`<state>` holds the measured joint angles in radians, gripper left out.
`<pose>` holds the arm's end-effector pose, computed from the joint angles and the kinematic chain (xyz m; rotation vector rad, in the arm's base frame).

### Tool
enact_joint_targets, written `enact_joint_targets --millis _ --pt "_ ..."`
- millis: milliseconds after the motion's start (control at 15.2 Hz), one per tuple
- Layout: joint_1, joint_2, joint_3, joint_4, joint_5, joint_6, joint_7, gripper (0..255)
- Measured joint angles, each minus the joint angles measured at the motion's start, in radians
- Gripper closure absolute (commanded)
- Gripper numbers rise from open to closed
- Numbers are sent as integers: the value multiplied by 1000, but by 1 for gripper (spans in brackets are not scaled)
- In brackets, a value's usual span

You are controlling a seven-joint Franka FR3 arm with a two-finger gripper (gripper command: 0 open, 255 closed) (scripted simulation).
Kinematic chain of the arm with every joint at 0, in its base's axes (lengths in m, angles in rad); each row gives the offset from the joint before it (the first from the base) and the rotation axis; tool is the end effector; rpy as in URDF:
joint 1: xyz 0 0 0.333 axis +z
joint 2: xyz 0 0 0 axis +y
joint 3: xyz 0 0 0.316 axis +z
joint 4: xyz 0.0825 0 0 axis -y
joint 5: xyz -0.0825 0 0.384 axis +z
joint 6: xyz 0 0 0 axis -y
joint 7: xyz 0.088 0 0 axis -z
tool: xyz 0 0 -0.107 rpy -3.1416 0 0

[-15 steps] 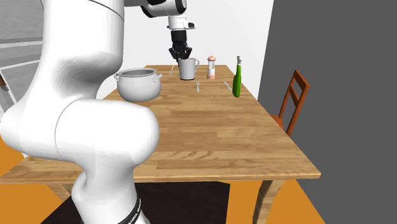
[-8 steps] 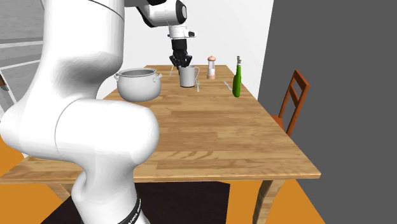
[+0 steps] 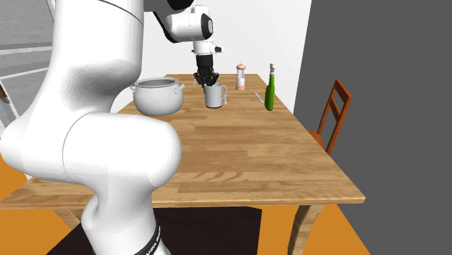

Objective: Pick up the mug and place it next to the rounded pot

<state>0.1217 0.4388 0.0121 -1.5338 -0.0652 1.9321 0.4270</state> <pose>0.6730 0.0849 0.3994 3.0490 -0.4141 -0.0362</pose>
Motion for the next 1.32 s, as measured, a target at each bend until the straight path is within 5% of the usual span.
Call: enact_joint_targets --millis 1188,1254,1320 --pt "-1 50 -1 -85 -4 136 8 255" --pt "-1 50 -1 -85 -4 136 8 0" --pt "-1 50 -2 -85 -4 136 8 0"
